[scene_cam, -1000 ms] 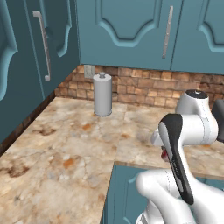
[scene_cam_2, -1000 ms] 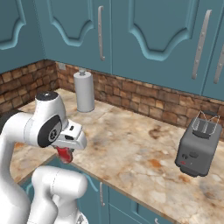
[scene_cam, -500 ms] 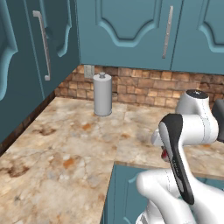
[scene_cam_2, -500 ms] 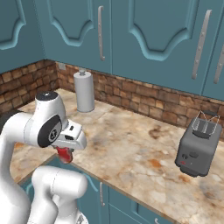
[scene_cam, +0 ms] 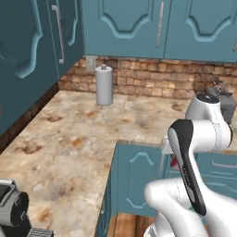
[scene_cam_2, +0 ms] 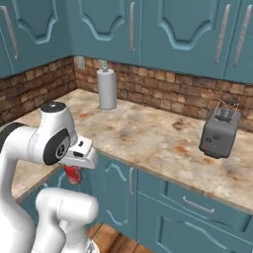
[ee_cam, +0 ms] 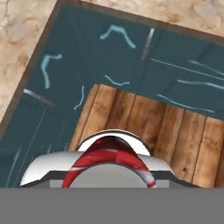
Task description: Four empty soda cans are scattered around the kitchen. Gather all the cans and cluster them next to the stove for recycling.
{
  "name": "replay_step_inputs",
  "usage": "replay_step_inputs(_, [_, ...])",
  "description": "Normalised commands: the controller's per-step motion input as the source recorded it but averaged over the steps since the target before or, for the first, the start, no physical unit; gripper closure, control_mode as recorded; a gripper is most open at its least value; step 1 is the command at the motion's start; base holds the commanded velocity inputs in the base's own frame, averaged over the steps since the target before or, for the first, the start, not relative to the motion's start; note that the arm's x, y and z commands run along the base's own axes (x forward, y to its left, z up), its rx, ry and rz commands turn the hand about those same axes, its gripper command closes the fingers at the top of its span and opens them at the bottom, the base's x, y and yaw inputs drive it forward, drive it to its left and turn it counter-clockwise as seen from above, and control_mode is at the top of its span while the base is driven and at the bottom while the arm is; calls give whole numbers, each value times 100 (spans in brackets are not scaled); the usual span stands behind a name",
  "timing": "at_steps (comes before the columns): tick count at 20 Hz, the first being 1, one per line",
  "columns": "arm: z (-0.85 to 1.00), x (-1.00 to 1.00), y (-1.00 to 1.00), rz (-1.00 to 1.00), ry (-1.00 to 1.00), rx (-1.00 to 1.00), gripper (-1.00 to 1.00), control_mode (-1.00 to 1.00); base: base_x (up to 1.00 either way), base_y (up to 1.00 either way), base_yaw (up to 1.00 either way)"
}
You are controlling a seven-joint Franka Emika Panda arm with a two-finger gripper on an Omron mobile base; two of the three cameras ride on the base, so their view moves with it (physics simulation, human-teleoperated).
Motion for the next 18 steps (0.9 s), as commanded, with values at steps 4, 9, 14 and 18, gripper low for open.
replay_step_inputs(4, [0, 0, 0, 0, 0, 0, 100, 100, -50, -78, -38])
replay_step_inputs(9, [0, 0, 0, 0, 0, 0, 100, 100, -3, -64, -70])
replay_step_inputs(14, [0, 0, 0, 0, 0, 0, 100, 100, 2, -35, -85])
replay_step_inputs(18, [0, 0, 0, 0, 0, 0, 100, 100, 4, -39, -85])
